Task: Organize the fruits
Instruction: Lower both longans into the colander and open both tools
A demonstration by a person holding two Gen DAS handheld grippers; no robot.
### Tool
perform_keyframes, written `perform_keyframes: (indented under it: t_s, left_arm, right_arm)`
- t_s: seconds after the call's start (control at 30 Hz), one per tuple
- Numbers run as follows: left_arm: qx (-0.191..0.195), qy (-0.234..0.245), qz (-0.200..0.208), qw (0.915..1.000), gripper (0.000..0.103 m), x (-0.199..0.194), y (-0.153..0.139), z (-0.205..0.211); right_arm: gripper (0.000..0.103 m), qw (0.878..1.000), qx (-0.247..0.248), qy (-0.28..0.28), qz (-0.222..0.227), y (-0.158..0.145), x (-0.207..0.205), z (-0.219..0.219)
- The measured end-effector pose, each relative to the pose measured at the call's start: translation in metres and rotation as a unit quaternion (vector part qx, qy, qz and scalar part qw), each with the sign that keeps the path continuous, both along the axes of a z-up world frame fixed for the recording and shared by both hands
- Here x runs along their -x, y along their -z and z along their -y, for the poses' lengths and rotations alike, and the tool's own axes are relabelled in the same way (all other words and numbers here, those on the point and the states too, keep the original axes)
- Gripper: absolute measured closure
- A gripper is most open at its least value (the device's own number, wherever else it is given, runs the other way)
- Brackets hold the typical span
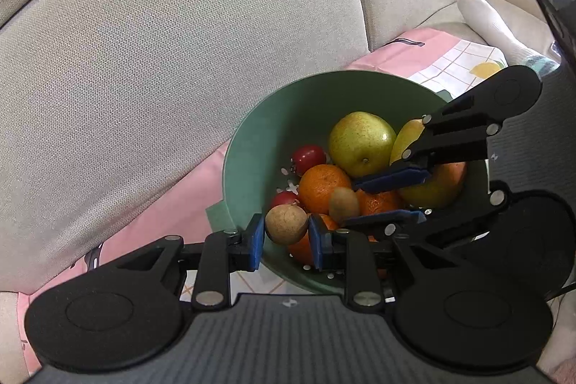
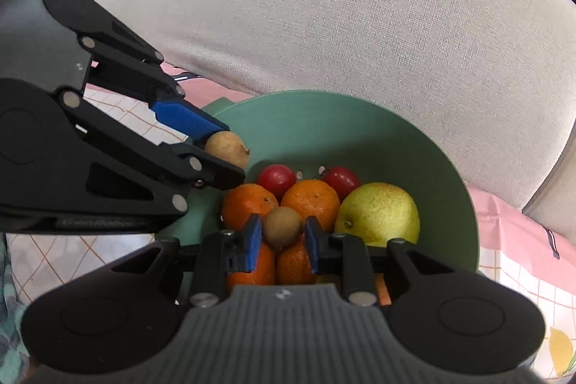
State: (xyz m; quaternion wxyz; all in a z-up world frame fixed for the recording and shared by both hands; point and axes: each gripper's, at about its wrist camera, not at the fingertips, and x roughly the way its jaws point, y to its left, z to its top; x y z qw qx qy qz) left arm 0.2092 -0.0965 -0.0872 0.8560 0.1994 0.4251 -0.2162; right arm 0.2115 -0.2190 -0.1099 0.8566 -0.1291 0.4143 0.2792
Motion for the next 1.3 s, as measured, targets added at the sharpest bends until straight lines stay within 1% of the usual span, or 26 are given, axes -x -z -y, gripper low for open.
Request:
perform_keyframes:
  t_s: [0.1, 0.17, 0.2, 0.23, 0.37, 0.47, 0.53, 0.6, 0.8, 0.83, 0.9, 1.0, 1.07, 1.2, 1.3]
  left_arm:
    - [-0.003, 0.0, 0.003, 1.0, 0.074, 0.0, 0.001, 0.002]
    - [-0.005, 0.002, 0.005, 1.0, 0.074, -0.001, 0.0, 0.004]
    - [-0.006, 0.003, 0.007, 1.0, 0.074, -0.002, 0.0, 0.005]
    - [-0.009, 0.005, 0.009, 0.9999, 0.074, -0.002, 0.0, 0.007]
    - [-0.037, 0.002, 0.012, 0.9992, 0.074, -0.008, 0.007, 0.017]
    - [-0.047, 0.003, 0.001, 0.9989, 0.074, -0.011, 0.013, 0.022]
    - [-0.06, 0.001, -0.006, 0.9982, 0.074, -0.012, 0.018, 0.025]
    - [-0.071, -0.005, -0.005, 0.9974, 0.073, -0.013, 0.021, 0.026]
    - [-0.071, -0.013, -0.006, 0.9974, 0.072, -0.014, 0.022, 0.026]
    - [-0.073, -0.013, -0.005, 0.9973, 0.07, -0.013, 0.022, 0.026]
    - [-0.074, -0.013, -0.003, 0.9972, 0.068, -0.012, 0.02, 0.026]
    - [-0.067, -0.015, 0.0, 0.9977, 0.06, -0.01, 0.014, 0.025]
    - [-0.06, -0.015, 0.005, 0.9981, 0.052, -0.007, 0.006, 0.023]
    - [-0.052, -0.014, 0.026, 0.9982, 0.045, 0.007, -0.017, 0.019]
    - [-0.05, -0.019, 0.045, 0.9975, 0.041, 0.022, -0.038, 0.016]
  right_arm:
    - [0.075, 1.0, -0.001, 0.005, 0.005, -0.004, 0.001, 0.004]
    - [0.074, 1.0, -0.001, 0.005, 0.009, -0.009, 0.007, 0.006]
    - [0.073, 1.0, -0.001, 0.006, 0.011, -0.011, 0.008, 0.007]
    - [0.068, 1.0, 0.0, 0.006, 0.014, -0.012, 0.012, 0.008]
    - [0.067, 1.0, 0.002, 0.002, 0.016, -0.014, 0.016, 0.006]
    - [0.065, 1.0, 0.012, -0.003, 0.021, -0.011, 0.016, 0.003]
    - [0.06, 1.0, 0.019, -0.009, 0.023, -0.012, 0.017, 0.0]
    - [0.058, 0.999, 0.023, -0.014, 0.025, -0.011, 0.018, -0.005]
    - [0.058, 0.999, 0.028, -0.017, 0.024, -0.011, 0.017, -0.003]
    - [0.058, 0.999, 0.029, -0.018, 0.024, -0.012, 0.018, -0.004]
    - [0.058, 0.999, 0.032, -0.018, 0.024, -0.01, 0.017, -0.005]
    - [0.058, 0.999, 0.032, -0.018, 0.02, -0.011, 0.017, -0.006]
    - [0.056, 0.999, 0.032, -0.019, 0.015, -0.013, 0.017, -0.007]
    - [0.044, 0.999, 0.033, -0.014, 0.016, -0.021, 0.02, -0.006]
    - [0.044, 1.0, 0.023, 0.0, 0.015, -0.033, 0.023, -0.003]
